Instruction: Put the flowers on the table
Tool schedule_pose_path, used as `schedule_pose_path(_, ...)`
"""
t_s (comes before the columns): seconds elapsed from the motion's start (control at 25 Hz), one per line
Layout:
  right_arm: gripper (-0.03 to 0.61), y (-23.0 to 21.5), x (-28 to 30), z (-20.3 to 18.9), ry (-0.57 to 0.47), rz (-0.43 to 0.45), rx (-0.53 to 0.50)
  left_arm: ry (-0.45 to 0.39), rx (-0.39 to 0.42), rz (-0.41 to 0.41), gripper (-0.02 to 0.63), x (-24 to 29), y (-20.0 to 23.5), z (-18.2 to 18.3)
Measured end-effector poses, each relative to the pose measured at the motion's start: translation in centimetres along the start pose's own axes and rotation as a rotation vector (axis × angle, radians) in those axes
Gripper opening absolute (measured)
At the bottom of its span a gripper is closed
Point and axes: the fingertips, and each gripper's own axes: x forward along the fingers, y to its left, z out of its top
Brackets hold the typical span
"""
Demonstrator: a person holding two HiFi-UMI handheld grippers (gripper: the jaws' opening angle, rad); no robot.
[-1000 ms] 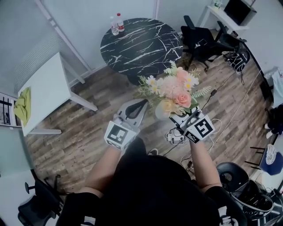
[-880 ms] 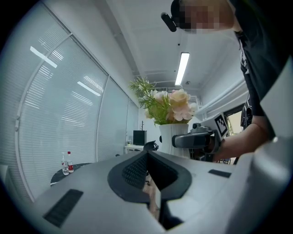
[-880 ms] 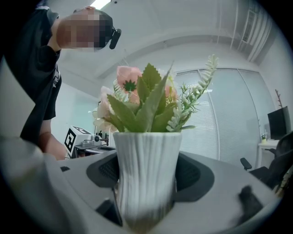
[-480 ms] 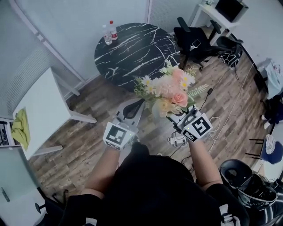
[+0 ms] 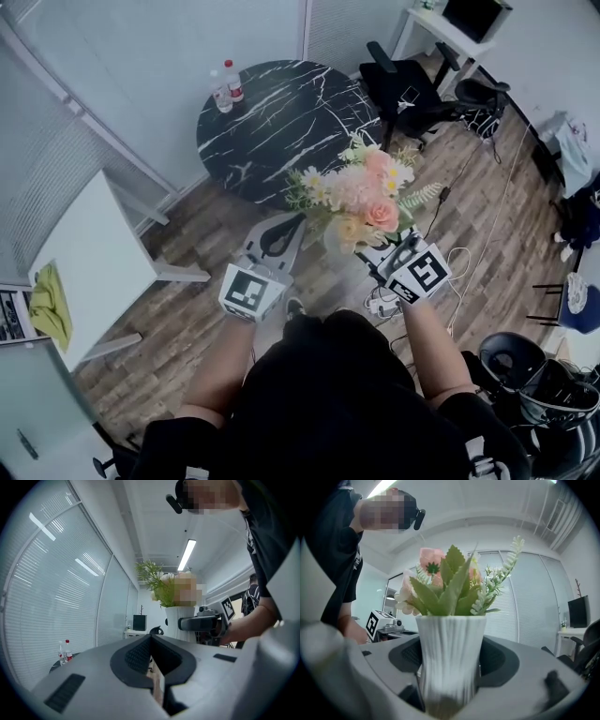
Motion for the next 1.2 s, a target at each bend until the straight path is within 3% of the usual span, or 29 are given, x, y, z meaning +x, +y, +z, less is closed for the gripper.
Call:
schedule_pose_path(0.36, 0.341, -3.7, 2.6, 0.0, -0.024, -0.029, -0.013, -0.016, 0.009, -0.013, 0.012, 2.9, 3.2, 0.5)
schedule_pose_path(0.6, 0.341, -7.8, 5.7, -0.3, -0.05, -0.007, -0.015, -0.016, 0.03, 0.02, 0.012, 6.1, 6.8, 0.5)
schedule_pose_path(1.2, 0.341, -24.3, 15.7, -2.0, -0.037, 0.089, -0.016, -0.019, 0.014, 0.105, 0.012, 20.8, 17.5, -0.3)
